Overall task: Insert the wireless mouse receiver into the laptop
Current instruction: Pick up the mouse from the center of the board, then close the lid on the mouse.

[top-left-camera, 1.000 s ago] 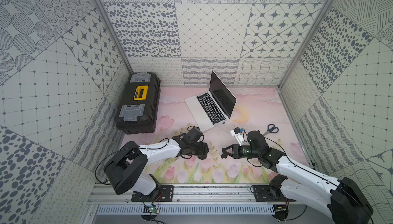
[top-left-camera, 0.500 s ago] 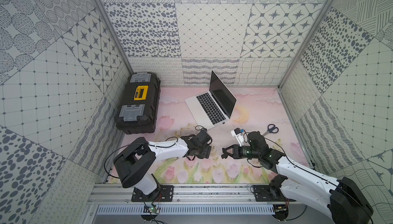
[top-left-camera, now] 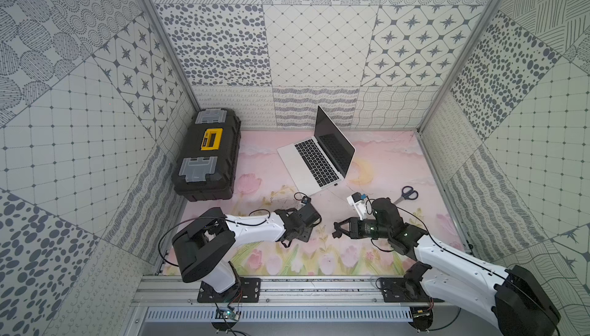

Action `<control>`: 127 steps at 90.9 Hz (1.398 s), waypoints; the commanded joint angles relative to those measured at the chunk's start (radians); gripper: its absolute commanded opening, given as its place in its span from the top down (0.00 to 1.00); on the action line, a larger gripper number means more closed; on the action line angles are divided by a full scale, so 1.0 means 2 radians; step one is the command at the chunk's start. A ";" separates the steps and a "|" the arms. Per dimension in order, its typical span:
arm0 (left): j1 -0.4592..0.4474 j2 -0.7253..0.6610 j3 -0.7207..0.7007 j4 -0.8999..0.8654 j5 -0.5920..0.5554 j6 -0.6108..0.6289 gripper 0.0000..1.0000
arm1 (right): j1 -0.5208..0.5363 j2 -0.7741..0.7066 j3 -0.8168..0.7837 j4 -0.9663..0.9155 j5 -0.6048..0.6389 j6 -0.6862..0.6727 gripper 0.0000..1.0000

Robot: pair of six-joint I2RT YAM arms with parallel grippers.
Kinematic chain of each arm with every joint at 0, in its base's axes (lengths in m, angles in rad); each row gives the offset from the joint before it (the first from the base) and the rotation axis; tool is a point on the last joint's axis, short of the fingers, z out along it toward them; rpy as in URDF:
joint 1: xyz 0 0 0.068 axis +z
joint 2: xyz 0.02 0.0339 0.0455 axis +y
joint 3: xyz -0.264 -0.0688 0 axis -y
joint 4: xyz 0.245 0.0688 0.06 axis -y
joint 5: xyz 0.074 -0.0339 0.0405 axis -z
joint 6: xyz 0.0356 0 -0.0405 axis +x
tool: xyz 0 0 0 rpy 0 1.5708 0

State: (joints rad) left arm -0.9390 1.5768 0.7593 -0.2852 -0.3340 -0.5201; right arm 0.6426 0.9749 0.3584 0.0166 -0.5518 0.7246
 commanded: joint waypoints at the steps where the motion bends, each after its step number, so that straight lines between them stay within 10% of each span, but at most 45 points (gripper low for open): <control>1: -0.018 -0.003 -0.042 -0.001 0.078 0.069 0.57 | -0.010 -0.006 -0.002 0.008 -0.011 -0.009 1.00; 58: -0.065 0.033 -0.073 0.125 0.254 0.249 0.71 | -0.014 0.042 -0.022 0.088 -0.057 0.021 1.00; 127: -0.065 0.048 -0.077 0.136 0.262 0.266 0.78 | -0.041 0.071 -0.031 0.095 -0.057 0.024 1.00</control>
State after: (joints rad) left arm -1.0615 1.6432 0.6250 0.2783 0.0326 0.0303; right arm 0.5652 1.1210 0.3099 0.1883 -0.6682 0.7746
